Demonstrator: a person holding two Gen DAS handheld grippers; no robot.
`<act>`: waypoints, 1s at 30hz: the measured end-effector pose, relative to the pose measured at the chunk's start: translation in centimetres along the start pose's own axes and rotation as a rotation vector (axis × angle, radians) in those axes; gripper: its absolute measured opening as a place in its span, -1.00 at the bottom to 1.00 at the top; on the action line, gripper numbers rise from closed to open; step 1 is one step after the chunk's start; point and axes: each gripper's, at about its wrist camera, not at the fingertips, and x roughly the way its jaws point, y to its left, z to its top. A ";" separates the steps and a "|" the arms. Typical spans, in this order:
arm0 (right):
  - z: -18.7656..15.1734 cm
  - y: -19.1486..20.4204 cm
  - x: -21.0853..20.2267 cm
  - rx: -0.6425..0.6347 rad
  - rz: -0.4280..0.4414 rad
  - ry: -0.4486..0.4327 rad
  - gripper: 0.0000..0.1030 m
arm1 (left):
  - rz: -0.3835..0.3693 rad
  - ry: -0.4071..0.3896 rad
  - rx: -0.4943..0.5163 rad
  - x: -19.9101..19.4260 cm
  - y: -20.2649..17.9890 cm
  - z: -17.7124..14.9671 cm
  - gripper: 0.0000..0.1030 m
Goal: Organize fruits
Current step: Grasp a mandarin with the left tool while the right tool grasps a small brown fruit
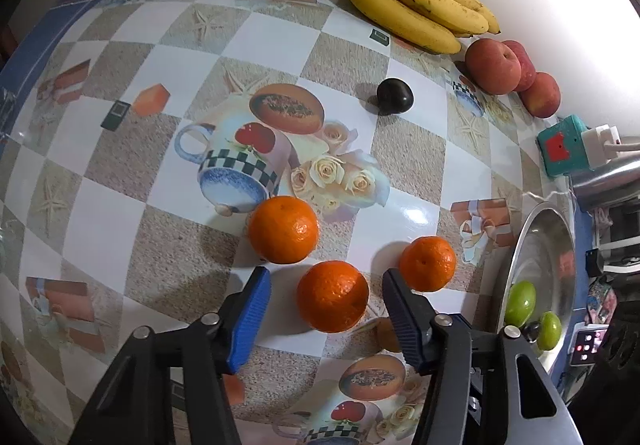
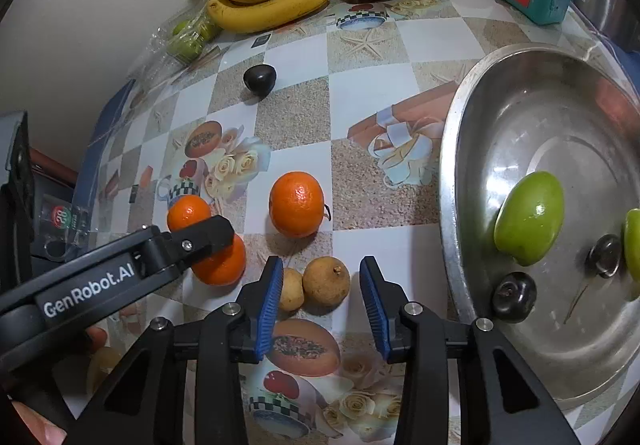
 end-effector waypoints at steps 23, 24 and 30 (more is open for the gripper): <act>-0.1 -0.9 0.1 0.055 0.038 0.013 -0.49 | 0.009 0.006 0.012 0.4 -0.5 0.1 -0.21; -0.1 -0.9 0.1 0.055 0.039 0.013 -0.49 | 0.009 0.006 0.012 0.5 -0.5 0.1 -0.21; 0.0 -1.0 0.0 0.056 0.045 0.010 -0.50 | 0.007 0.005 0.010 0.4 -0.4 0.1 -0.22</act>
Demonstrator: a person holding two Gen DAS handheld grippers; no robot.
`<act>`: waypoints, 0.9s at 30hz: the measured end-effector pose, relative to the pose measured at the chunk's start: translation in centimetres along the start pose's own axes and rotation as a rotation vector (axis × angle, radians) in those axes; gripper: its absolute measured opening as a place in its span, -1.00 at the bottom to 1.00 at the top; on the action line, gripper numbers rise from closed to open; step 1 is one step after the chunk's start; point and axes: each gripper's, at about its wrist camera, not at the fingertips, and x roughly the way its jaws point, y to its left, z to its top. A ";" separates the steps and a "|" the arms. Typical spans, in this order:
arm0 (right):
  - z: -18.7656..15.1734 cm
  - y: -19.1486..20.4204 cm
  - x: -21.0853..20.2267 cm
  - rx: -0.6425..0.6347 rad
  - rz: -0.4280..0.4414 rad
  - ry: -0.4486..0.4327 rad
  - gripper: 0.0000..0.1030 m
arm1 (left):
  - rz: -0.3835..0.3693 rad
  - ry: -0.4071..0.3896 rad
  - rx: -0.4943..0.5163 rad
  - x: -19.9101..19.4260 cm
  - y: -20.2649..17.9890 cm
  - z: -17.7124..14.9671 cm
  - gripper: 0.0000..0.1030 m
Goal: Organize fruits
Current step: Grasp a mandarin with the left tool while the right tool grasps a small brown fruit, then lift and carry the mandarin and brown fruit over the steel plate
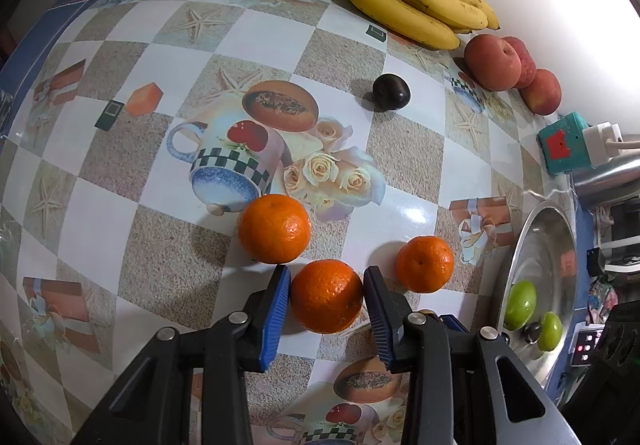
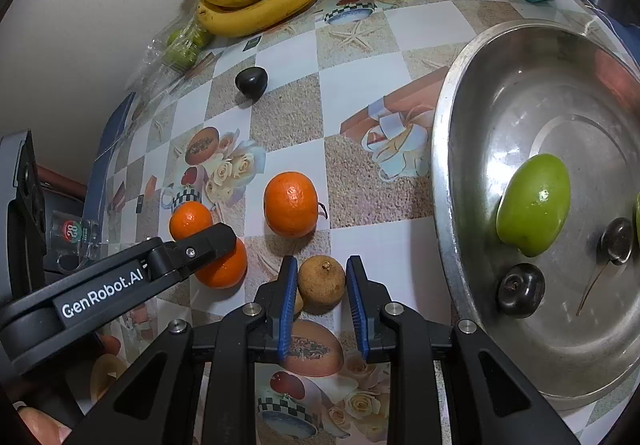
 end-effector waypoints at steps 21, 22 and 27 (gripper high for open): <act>0.8 0.5 -4.8 0.003 0.044 -0.124 -0.50 | -0.033 -0.120 0.003 -4.9 0.0 0.1 -0.23; 0.8 0.5 -5.1 0.004 0.043 -0.133 -0.50 | -0.035 -0.129 0.004 -5.2 -0.1 0.1 -0.23; 0.9 0.2 -5.8 0.008 0.029 -0.155 -0.50 | -0.040 -0.151 0.011 -6.1 -0.4 0.1 -0.23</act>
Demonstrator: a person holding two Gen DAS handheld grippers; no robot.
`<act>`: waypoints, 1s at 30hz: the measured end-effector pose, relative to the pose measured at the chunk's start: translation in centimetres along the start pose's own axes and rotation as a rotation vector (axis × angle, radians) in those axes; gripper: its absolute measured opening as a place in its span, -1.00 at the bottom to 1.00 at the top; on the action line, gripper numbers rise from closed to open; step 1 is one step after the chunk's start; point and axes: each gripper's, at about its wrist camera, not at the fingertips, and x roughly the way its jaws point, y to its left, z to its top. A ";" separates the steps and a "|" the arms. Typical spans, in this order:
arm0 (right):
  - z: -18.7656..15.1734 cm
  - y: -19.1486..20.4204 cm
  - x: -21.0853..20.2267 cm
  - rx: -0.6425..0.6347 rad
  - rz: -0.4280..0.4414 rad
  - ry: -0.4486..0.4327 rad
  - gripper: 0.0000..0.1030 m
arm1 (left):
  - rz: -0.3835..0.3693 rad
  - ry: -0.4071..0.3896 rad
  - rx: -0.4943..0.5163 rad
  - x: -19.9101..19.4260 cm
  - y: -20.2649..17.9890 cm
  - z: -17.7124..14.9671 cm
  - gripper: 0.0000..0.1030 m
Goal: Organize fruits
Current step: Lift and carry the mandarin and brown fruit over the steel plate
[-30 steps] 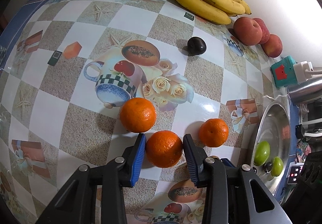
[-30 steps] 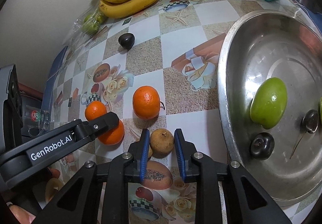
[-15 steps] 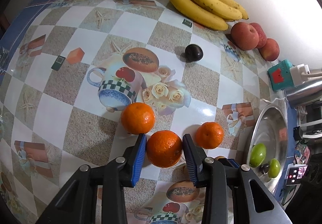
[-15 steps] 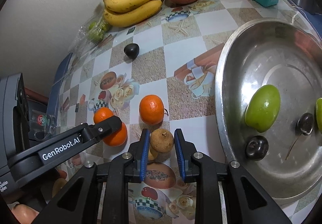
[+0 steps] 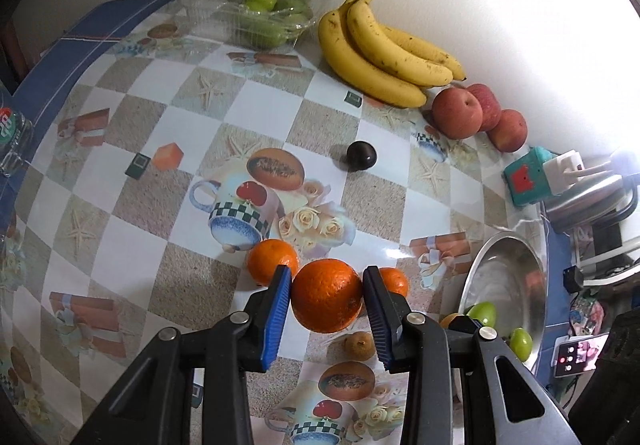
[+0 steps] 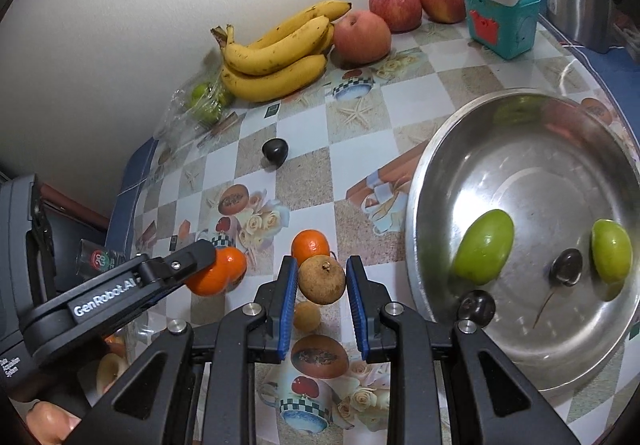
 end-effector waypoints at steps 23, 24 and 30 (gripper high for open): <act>0.9 -8.8 -3.6 0.216 -0.138 -0.108 -0.50 | -0.079 0.035 0.227 0.9 -8.9 -2.7 -0.23; 0.9 -9.4 -3.9 0.230 -0.145 -0.117 -0.50 | -0.091 0.037 0.246 1.1 -9.6 -3.0 -0.23; 0.8 -12.3 -5.4 0.305 -0.178 -0.168 -0.49 | -0.126 0.028 0.345 2.4 -13.1 -4.4 -0.23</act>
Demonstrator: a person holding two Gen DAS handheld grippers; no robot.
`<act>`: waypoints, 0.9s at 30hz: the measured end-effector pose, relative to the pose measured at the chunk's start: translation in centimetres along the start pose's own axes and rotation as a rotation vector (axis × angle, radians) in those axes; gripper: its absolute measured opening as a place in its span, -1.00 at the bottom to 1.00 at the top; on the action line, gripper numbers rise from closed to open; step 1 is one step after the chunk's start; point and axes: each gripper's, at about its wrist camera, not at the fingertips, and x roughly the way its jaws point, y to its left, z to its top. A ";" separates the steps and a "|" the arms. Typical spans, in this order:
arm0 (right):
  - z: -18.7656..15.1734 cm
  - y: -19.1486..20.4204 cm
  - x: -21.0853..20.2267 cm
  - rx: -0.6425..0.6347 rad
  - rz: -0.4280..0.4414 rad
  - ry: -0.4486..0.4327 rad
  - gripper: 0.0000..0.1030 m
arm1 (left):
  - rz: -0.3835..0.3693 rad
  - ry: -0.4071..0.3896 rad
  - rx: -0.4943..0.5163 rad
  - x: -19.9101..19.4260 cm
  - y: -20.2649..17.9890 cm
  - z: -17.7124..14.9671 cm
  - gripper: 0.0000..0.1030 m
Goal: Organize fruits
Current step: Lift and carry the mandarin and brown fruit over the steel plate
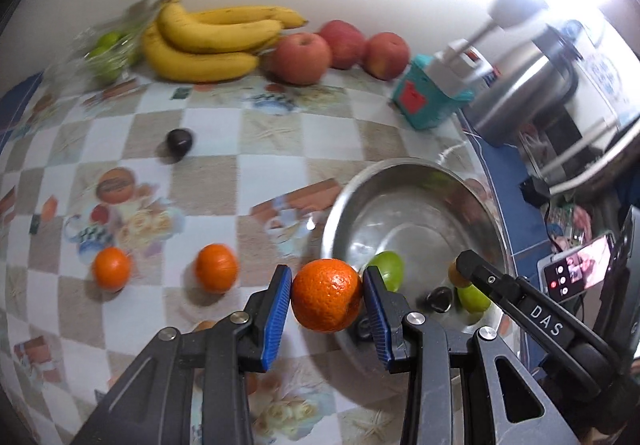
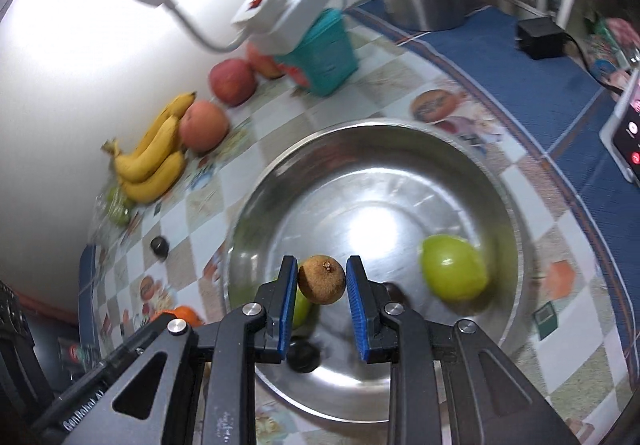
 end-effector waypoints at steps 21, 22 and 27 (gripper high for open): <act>0.7 -1.3 2.1 0.022 0.000 -0.021 -0.49 | -0.020 -0.046 0.106 4.7 -2.9 1.3 -0.23; 0.7 -1.5 2.2 0.028 0.000 -0.017 -0.49 | -0.015 -0.042 0.111 5.0 -3.1 1.4 -0.23; 1.0 -2.2 2.7 0.050 -0.005 -0.010 -0.49 | -0.004 -0.037 0.140 5.8 -3.9 1.8 -0.23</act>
